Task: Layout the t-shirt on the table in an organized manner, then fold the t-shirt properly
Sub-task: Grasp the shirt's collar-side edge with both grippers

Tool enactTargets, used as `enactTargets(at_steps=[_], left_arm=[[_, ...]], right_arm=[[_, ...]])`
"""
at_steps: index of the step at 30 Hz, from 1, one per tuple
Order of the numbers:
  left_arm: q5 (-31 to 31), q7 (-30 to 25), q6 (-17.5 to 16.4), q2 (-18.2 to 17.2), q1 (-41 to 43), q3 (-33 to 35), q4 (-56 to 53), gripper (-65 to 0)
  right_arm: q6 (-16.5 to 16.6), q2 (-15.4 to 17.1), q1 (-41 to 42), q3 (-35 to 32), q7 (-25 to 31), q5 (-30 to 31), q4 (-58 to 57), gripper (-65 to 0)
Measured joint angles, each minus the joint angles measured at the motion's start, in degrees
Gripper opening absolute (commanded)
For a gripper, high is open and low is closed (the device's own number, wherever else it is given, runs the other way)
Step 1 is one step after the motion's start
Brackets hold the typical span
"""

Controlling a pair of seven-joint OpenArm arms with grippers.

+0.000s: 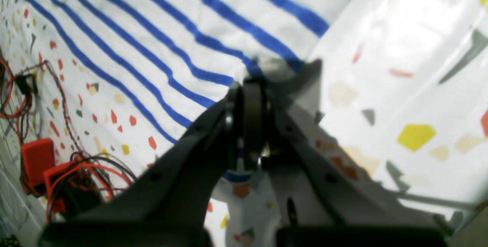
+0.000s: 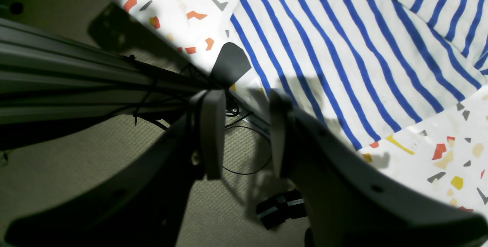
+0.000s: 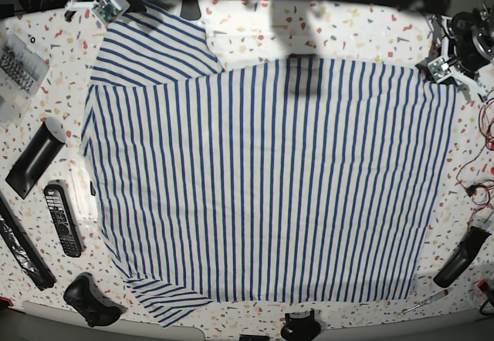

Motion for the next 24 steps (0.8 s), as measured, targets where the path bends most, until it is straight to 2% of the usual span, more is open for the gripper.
enactTargets(at_steps=[3,9,14,17,24], left_arm=[[0.0,0.0,0.2,0.9,0.0,0.0,0.0,-65.0],[0.0,0.0,0.7,1.7,0.0,-0.1,0.0,-65.0],[0.0,0.5,0.7,1.7,0.0,-0.1,0.0,-65.0],[0.0,0.6,0.7,1.7,0.0,-0.1,0.0,-65.0],[2.6,0.3,0.7,1.7,0.0,-0.1,0.1,-65.0]], right_arm=[[0.0,0.0,0.0,0.0,0.0,-2.9,0.0,-45.4],[0.2,0.2,0.0,0.0,0.7,-15.4,0.0,-34.4],[0.2,3.4,0.0,0.0,7.0,-27.8,0.0,-34.4],[0.5,4.5,1.3,0.0,8.4,-36.5,0.0,-34.4],[0.5,9.3,2.5,-0.2,10.6,-43.5,-1.9,-34.5]])
